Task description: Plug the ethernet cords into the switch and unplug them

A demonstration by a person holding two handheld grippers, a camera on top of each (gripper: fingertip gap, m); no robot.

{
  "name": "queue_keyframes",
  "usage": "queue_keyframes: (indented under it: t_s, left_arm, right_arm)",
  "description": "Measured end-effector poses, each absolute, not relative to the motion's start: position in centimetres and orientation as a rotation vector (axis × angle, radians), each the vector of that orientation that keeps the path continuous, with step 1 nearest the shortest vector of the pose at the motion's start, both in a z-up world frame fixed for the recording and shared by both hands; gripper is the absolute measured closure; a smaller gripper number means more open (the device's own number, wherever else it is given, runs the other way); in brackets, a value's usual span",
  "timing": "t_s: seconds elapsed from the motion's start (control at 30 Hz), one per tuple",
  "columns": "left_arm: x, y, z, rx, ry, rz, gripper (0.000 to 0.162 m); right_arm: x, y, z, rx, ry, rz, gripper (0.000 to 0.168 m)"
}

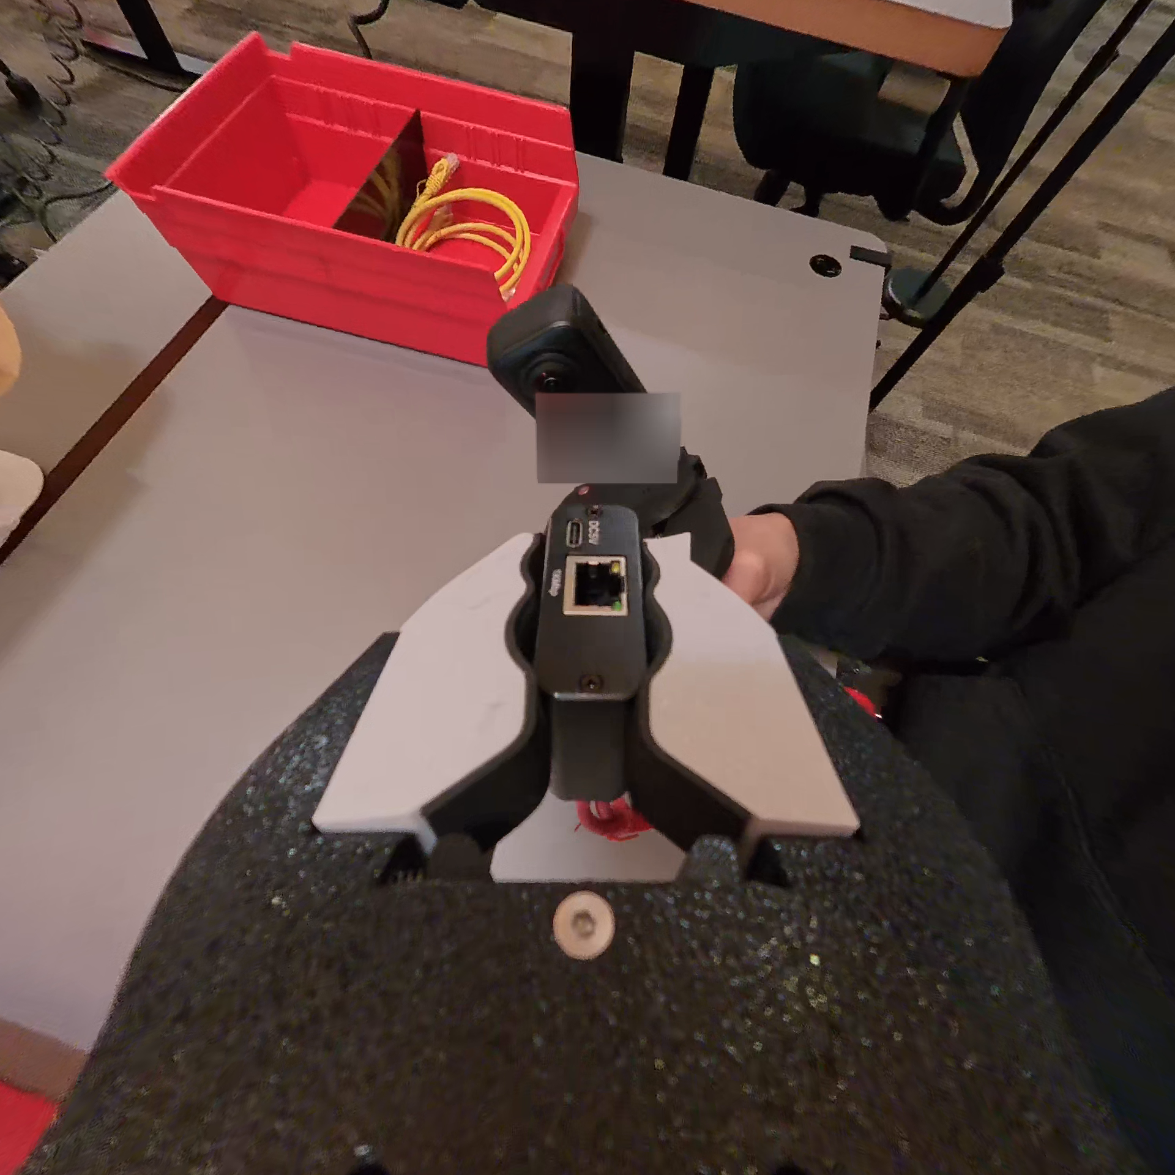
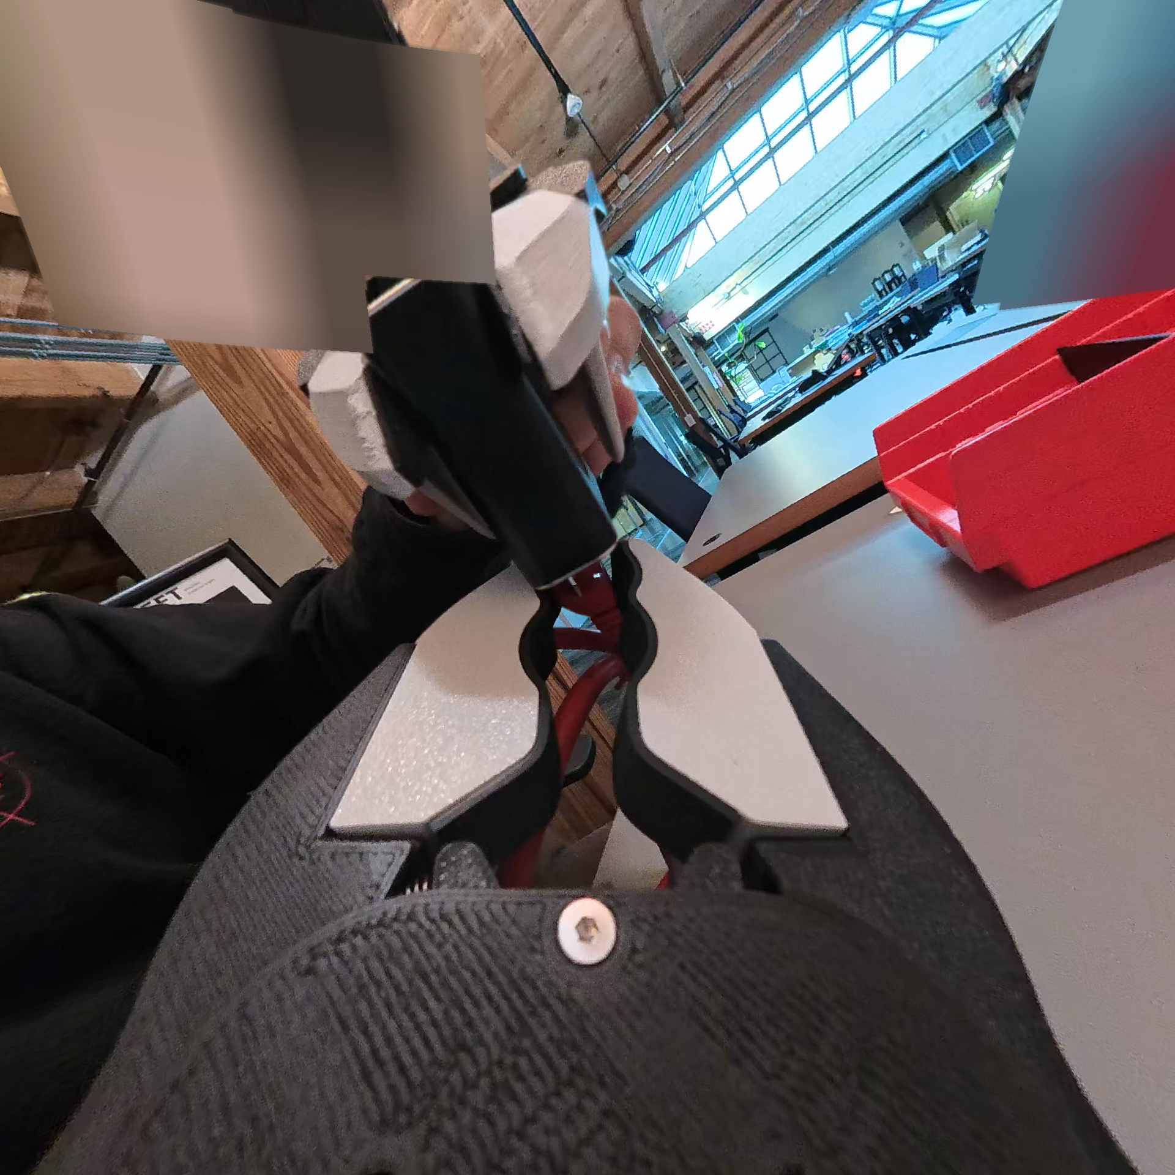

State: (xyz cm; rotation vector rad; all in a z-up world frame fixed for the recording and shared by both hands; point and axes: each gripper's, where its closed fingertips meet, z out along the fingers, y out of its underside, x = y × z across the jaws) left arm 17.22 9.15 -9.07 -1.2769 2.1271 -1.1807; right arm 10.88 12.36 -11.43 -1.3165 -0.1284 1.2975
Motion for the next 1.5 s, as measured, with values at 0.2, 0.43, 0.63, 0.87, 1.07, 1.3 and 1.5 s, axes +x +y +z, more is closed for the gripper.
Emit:
queue_keyframes:
  t_s: [0.2, 0.43, 0.63, 0.87, 1.07, 1.3, 1.5]
  left_arm:
    - [17.1, 9.6, -9.0, -1.376, 2.069, -1.312, 0.136]
    - [16.7, 8.3, -8.9, -1.216, 2.214, -1.166, 0.136]
    - [16.8, 9.0, -8.6, -1.327, 2.129, -1.261, 0.136]
    - [16.4, 9.1, -9.0, -1.291, 2.188, -1.138, 0.135]
    - [16.6, 9.2, -8.6, -1.328, 2.161, -1.176, 0.135]
    - [16.3, 9.0, -8.9, -1.232, 2.214, -1.044, 0.135]
    - [16.3, 8.6, -8.9, -1.187, 2.242, -1.034, 0.136]
  right_arm:
    - [10.6, 12.4, -11.6, -1.342, -0.145, 1.267, 0.150]
    - [10.8, 11.9, -11.4, -1.342, -0.188, 1.233, 0.150]
    - [10.6, 11.9, -11.2, -1.340, -0.188, 1.241, 0.150]
    - [10.6, 12.0, -11.5, -1.338, -0.193, 1.229, 0.150]
    - [10.7, 11.9, -11.2, -1.334, -0.197, 1.214, 0.151]
    - [10.8, 11.8, -11.3, -1.320, -0.205, 1.230, 0.150]
    - [11.0, 11.7, -11.2, -1.298, -0.207, 1.244, 0.150]
